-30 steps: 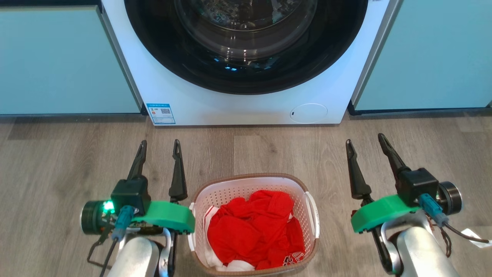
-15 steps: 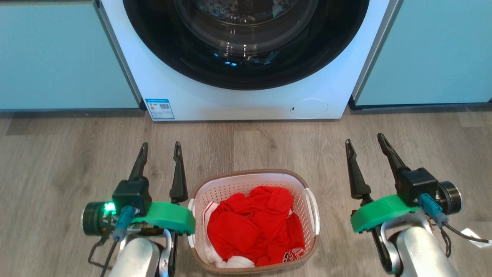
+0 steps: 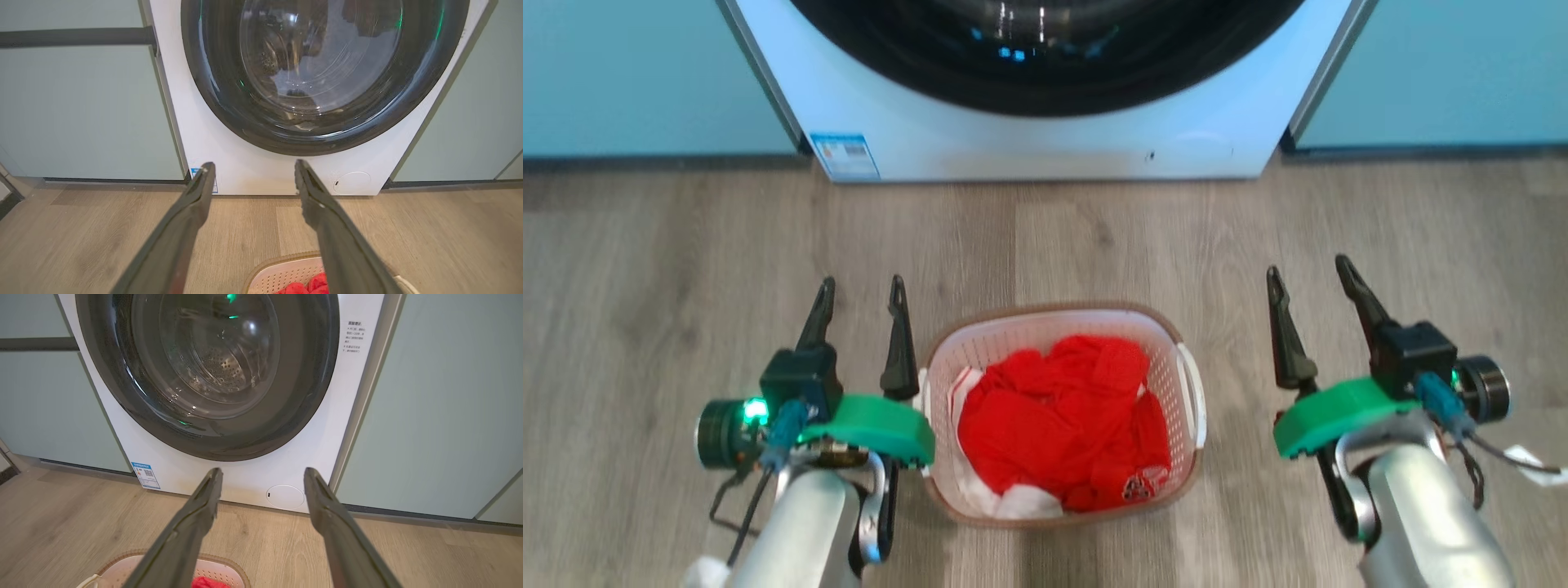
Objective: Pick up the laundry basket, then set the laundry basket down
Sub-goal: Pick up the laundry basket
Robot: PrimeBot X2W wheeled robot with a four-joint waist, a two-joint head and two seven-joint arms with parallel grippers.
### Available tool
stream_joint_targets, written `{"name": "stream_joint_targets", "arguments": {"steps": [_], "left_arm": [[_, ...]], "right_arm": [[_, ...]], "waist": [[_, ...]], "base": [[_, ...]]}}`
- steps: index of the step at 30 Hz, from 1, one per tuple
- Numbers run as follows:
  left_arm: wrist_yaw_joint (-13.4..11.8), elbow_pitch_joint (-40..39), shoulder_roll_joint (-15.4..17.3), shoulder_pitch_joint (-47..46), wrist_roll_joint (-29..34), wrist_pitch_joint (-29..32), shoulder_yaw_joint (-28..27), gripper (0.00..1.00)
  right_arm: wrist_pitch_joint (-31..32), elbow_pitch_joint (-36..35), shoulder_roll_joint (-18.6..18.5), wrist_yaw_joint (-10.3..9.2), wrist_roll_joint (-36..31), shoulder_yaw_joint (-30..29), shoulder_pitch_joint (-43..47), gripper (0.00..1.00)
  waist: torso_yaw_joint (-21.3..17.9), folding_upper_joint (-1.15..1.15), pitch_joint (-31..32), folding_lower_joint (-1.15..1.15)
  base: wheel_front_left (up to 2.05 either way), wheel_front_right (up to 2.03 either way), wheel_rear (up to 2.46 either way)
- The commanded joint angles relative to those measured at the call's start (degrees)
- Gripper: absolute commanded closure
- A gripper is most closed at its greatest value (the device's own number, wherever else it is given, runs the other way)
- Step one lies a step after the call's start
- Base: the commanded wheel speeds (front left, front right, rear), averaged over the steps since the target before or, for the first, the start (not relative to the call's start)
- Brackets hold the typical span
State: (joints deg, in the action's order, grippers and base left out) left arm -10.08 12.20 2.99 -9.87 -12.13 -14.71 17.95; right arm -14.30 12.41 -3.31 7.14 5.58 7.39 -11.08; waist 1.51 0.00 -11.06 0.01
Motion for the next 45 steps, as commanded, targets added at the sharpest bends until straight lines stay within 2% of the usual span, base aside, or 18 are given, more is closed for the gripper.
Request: {"name": "stream_joint_targets", "arguments": {"steps": [1, 17, 26, 37, 45], "left_arm": [[0.0, -1.1, -0.1, -2.5, -0.3, -0.3, -1.8, 0.0], [6.0, 28.1, -0.1, -17.2, -2.0, -0.3, -2.4, 0.0], [10.5, 47.7, -0.1, -26.0, -4.8, -0.3, 0.3, 0.0], [13.6, 57.6, -0.1, -34.1, -8.5, -0.2, 5.0, 0.0], [14.6, 59.7, -0.1, -36.9, -10.9, 3.0, 8.5, 0.0]], "right_arm": [[-0.7, -1.2, 0.4, 0.35, -0.2, 1.1, -2.2, 0.0], [-0.7, 22.7, 0.4, 0.35, 4.4, 6.0, -18.1, 0.0], [-0.7, 38.1, 0.4, 0.35, 10.3, 13.2, -26.6, 0.0], [2.5, 47.7, 0.4, 0.35, 21.3, 23.1, -34.9, 0.0], [5.2, 49.9, 0.4, 0.35, 26.5, 27.6, -37.8, 0.0]], "waist": [[-0.3, 0.0, -3.0, -0.01], [-2.4, 0.0, -20.4, -0.01], [-2.1, 0.0, -26.7, -0.01], [-1.0, 0.0, -32.9, -0.01], [-0.5, 0.0, -35.1, -0.01]], "base": [[0.0, 0.0, 0.0], [0.0, 0.0, 0.0], [0.0, 0.0, 0.0], [0.0, 0.0, 0.0], [0.0, 0.0, 0.0]]}}
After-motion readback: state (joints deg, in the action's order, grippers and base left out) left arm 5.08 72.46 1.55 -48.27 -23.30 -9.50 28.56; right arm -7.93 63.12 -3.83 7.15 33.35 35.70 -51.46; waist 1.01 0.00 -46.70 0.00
